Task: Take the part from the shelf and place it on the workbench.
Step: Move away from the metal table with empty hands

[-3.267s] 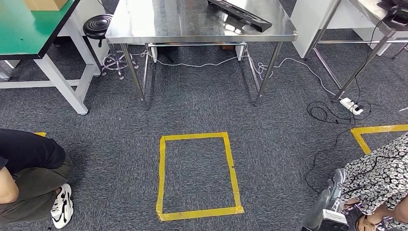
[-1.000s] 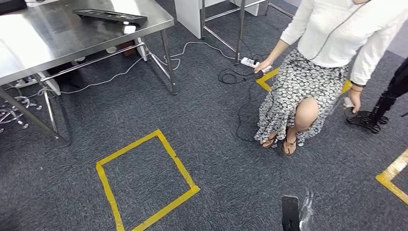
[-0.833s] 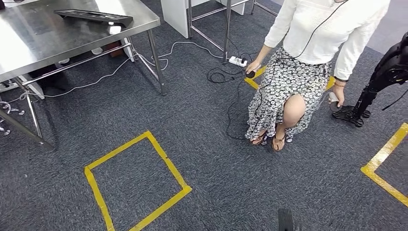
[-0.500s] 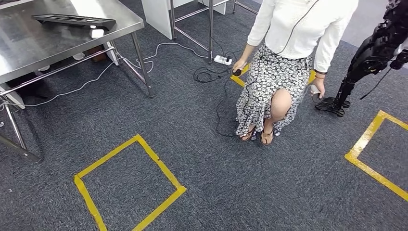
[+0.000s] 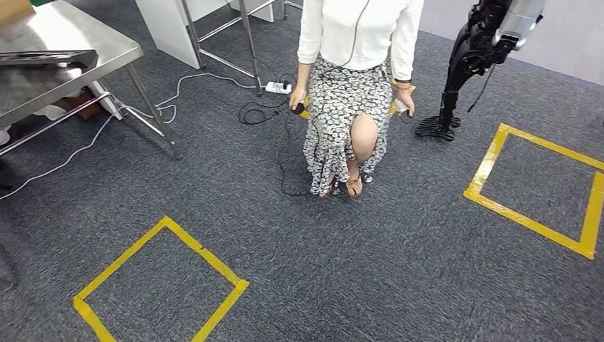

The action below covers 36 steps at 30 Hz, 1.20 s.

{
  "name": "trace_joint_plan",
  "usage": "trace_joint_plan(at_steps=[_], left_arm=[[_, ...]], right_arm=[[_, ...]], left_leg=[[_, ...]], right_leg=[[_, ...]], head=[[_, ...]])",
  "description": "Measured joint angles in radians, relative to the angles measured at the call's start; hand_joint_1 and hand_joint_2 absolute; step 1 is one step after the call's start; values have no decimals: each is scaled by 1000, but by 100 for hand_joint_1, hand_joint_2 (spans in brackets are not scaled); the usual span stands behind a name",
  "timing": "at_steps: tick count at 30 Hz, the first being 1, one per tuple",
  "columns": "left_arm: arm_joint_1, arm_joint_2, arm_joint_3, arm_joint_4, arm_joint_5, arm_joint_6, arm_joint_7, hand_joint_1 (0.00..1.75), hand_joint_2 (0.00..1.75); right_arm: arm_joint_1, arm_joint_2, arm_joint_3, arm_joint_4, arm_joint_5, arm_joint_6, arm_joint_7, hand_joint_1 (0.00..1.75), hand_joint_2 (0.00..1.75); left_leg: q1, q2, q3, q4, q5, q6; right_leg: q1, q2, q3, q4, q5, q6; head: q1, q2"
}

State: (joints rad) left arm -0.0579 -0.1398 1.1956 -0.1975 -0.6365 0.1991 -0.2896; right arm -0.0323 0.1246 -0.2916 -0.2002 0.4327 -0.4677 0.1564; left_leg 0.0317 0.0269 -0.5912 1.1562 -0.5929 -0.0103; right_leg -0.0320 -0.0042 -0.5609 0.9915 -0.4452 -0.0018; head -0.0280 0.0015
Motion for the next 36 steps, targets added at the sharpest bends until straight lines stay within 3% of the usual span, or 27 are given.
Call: trace_joint_plan(at_steps=[2, 3, 4, 5, 7, 9, 10, 11, 12, 14, 16, 18, 19, 21, 22, 24, 26, 28, 30, 32, 33, 34, 36], left_arm=[[1, -2, 0, 0, 6, 1, 2, 0, 0], [1, -3, 0, 0, 9, 3, 2, 0, 0], [1, -4, 0, 0, 13, 4, 3, 0, 0], [1, -5, 0, 0, 15, 6, 3, 0, 0], [1, -4, 0, 0, 17, 7, 3, 0, 0], [-1, -3, 0, 0, 17, 8, 3, 0, 0], [-2, -4, 0, 0, 17, 8, 3, 0, 0], [-3, -4, 0, 0, 17, 8, 3, 0, 0], [-4, -6, 1, 0, 18, 9, 3, 0, 0], [-4, -10, 1, 0, 23, 11, 4, 0, 0], [-2, -13, 2, 0, 31, 20, 9, 0, 0], [0, -17, 6, 0, 39, 35, 20, 0, 0], [0, -19, 9, 0, 44, 44, 27, 0, 0], [0, -23, 14, 0, 54, 62, 42, 0, 0], [-1, -24, 18, -1, 60, 72, 48, 0, 0], [-2, -27, 29, -2, 74, 90, 59, 0, 0], [-8, -34, 40, -2, 86, 105, 64, 0, 0], [-11, -40, 51, -2, 94, 116, 67, 0, 0], [-10, -44, 61, -2, 99, 125, 68, 0, 0], [-9, -47, 68, -2, 104, 132, 69, 0, 0], [-9, -48, 72, -2, 104, 134, 69, 0, 0], [-9, -49, 76, -2, 105, 136, 69, 0, 0], [-9, -50, 81, -2, 105, 137, 69, 0, 0]], right_arm=[[0, 4, 11, 2, 16, 10, -10, 0, 0], [0, 5, 17, 4, 25, 13, -12, 0, 0], [0, 6, 23, 5, 31, 15, -12, 0, 0], [0, 7, 29, 6, 35, 16, -13, 0, 0], [-1, 12, 38, 7, 39, 17, -13, 0, 0], [-4, 18, 44, 8, 40, 18, -13, 0, 0], [-4, 21, 46, 9, 40, 18, -13, 0, 0], [-3, 23, 48, 10, 41, 19, -13, 0, 0], [-2, 22, 48, 10, 42, 19, -13, 0, 0], [-3, 20, 51, 11, 47, 20, -9, 0, 0], [-6, 16, 57, 11, 59, 23, -1, 0, 0], [-6, 12, 66, 11, 74, 26, 8, 0, 0], [-5, 10, 71, 11, 81, 28, 12, 0, 0], [-6, 8, 82, 11, 96, 34, 18, 0, 0], [-9, 9, 88, 11, 103, 38, 20, 0, 0], [-15, 11, 102, 11, 121, 44, 19, 0, 0], [-16, 12, 116, 11, 137, 46, 13, 0, 0], [-17, 13, 128, 11, 148, 46, 5, 0, 0], [-21, 16, 139, 11, 155, 50, 0, 0, 0], [-24, 19, 146, 11, 159, 59, -3, 0, 0], [-25, 20, 149, 11, 160, 63, -4, 0, 0], [-25, 20, 152, 11, 161, 65, -5, 0, 0], [-26, 21, 156, 11, 161, 68, -4, 0, 0]], left_leg=[[-2, -21, -52, 119, -50, 7], [-4, -24, -59, 133, -45, 14], [-7, -27, -47, 108, -21, 24], [-12, -38, -18, 49, 17, 36], [-25, -79, 44, -80, 78, 64], [-38, -98, 66, -133, 97, 81], [-42, -87, 66, -138, 101, 86], [-42, -75, 70, -151, 109, 92], [-41, -64, 76, -168, 120, 96], [-37, -40, 85, -199, 141, 102], [-38, -12, 79, -204, 148, 102], [-38, 17, 71, -203, 150, 94], [-35, 31, 68, -201, 151, 88], [-30, 56, 62, -188, 147, 70], [-29, 67, 57, -177, 141, 59], [-29, 85, 52, -160, 129, 39], [-24, 100, 56, -156, 120, 26], [-14, 69, 51, -127, 89, 14], [-8, 6, 9, -24, 14, 9], [-9, -20, -47, 106, -51, 13], [-10, -23, -61, 138, -56, 18], [-13, -25, -57, 131, -40, 26], [-24, -50, -6, 23, 32, 51]], right_leg=[[13, 27, -6, 1, 6, -8], [19, 41, -8, 1, 7, -11], [24, 55, -8, 1, 9, -13], [27, 69, -7, 1, 11, -14], [30, 92, -6, 0, 15, -12], [27, 109, -12, -1, 22, -4], [27, 118, -15, -4, 26, 2], [27, 118, -19, -4, 29, 6], [29, 104, -25, 2, 27, 8], [31, 55, -59, 62, -7, 5], [22, 24, -118, 181, -66, 5], [8, 15, -144, 251, -91, 22], [0, 8, -127, 230, -82, 35], [-13, -24, -46, 103, -45, 61], [-14, -43, -12, 47, -30, 67], [-7, -61, 10, 7, -22, 53], [-1, -41, 0, 11, -22, 30], [-5, -20, -1, 9, -17, 12], [-3, 2, -2, 9, -6, -3], [8, 26, -10, 10, 1, -13], [15, 39, -12, 10, 3, -16], [20, 54, -12, 10, 4, -17], [25, 81, -10, 10, 7, -19]], head=[[0, 0], [0, 0], [0, 0], [0, 0], [2, 0], [2, 0], [1, 0], [0, 0], [1, 0], [6, 0], [9, 0], [9, 0], [9, 0], [9, 0], [11, 0], [8, 0], [4, 0], [1, 0], [-2, 0], [-2, 0], [-2, 0], [-2, 0], [-2, 0]])
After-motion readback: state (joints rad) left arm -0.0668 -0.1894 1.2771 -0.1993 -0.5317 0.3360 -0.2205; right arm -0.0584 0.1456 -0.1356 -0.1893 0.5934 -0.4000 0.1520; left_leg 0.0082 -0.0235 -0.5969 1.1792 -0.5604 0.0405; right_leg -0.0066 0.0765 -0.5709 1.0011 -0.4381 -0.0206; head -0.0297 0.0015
